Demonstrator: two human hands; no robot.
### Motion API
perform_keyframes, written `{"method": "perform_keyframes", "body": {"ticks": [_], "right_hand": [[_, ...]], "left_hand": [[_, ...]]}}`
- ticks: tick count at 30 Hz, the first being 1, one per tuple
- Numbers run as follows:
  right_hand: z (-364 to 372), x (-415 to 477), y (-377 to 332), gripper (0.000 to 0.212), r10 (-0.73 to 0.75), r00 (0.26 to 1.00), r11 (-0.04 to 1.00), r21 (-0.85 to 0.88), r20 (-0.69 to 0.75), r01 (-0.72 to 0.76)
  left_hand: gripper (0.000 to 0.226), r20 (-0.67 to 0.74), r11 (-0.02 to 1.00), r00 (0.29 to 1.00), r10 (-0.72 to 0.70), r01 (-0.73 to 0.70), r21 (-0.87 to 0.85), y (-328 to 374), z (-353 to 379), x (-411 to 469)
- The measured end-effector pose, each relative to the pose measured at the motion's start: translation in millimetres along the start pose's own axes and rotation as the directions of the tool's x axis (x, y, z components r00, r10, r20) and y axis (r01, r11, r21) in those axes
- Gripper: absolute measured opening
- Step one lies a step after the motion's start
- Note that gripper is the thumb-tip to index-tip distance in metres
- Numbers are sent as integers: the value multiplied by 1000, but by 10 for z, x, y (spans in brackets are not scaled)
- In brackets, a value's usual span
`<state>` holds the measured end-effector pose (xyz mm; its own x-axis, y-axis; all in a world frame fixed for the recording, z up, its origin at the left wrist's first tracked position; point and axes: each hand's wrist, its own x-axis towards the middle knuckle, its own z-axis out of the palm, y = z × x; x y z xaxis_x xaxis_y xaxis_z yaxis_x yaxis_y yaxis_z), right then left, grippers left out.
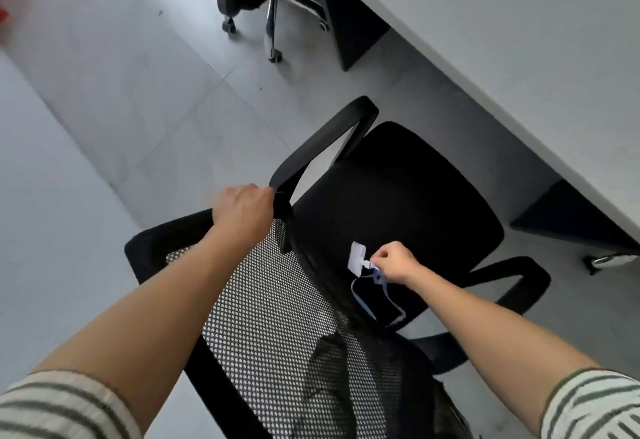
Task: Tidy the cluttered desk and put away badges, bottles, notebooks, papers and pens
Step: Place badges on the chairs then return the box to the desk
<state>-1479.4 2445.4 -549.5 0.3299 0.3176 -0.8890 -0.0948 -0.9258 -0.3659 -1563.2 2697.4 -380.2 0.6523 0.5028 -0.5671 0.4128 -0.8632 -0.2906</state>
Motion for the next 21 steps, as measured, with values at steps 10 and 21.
{"method": "perform_keyframes", "body": {"ticks": [10, 21], "right_hand": [[-761, -1809, -521, 14, -208, 978, 914, 353, -18, 201], [-580, -3551, -1364, 15, -423, 895, 829, 338, -144, 446]], "left_hand": [[39, 3, 969, 985, 173, -170, -179, -65, -118, -773], [42, 4, 638, 924, 381, -260, -725, -476, -269, -1455]]}}
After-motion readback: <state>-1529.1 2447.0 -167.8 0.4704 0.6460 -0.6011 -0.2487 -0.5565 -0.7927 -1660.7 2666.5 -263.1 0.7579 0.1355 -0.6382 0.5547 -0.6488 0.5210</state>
